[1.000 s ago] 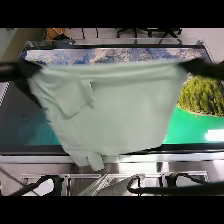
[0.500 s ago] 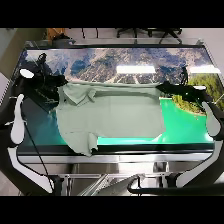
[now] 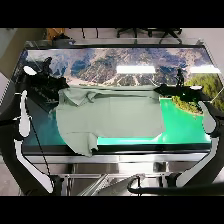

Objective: Fold the shirts.

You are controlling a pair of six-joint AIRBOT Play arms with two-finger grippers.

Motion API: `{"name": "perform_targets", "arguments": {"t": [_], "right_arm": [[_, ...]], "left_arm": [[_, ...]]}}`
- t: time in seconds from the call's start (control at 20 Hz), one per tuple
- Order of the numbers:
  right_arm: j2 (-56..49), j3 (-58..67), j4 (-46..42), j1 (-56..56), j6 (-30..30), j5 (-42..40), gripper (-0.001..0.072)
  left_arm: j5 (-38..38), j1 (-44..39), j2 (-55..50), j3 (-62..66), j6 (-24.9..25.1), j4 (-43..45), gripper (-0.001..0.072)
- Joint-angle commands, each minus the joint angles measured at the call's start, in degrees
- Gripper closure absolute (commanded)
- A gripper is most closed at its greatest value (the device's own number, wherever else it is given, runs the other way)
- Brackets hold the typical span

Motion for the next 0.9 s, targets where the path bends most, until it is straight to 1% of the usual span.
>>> {"name": "perform_targets", "arguments": {"t": [0.0,0.25,0.3,0.35,0.4,0.5,0.55,0.6,0.7,0.75,0.85], "right_arm": [[-0.2,0.1,-1.9,0.2,0.1,-0.4,0.0694],[-0.2,0.1,-1.9,1.1,-0.1,-1.0,0.0693],[-0.1,0.1,-1.9,1.4,-0.1,-1.2,0.0674],[-0.1,0.2,-1.9,1.6,-0.1,-1.2,0.0557],[0.1,0.2,-1.9,1.6,-0.1,-1.1,0.0523],[1.7,0.2,-3.5,0.6,0.3,-0.1,0.0513],[3.2,0.2,-6.6,-0.2,3.1,0.2,0.0418],[5.2,0.2,-11.4,-1.4,7.6,1.0,0.0391],[9.2,0.1,-20.3,-4.4,14.5,4.1,0.0391],[11.2,0.0,-23.7,-6.0,17.2,6.8,0.0391],[14.3,-1.1,-27.1,-8.7,18.0,14.0,0.0392]], "left_arm": [[-4.9,-0.1,-0.3,0.4,-2.7,6.0,0.069],[-5.6,-1.5,-0.3,0.5,-2.7,5.7,0.0686],[-5.8,-1.9,-0.3,0.5,-2.7,5.7,0.0677],[-6.4,-2.0,-0.3,0.5,-2.8,5.7,0.0403],[-7.3,-2.2,-0.3,0.5,-4.1,5.9,0.0114],[-11.2,-1.6,-0.2,0.5,-6.3,5.9,0.011],[-13.9,-0.8,-0.1,0.5,-7.5,5.9,0.011],[-17.4,0.4,0.1,0.4,-9.6,5.9,0.0109],[-25.4,2.6,0.4,0.2,-13.5,5.8,0.0109],[-27.7,3.5,1.5,-1.4,-14.8,5.7,0.0109],[-26.3,4.8,7.5,-10.3,-15.4,5.7,0.0109]]}}
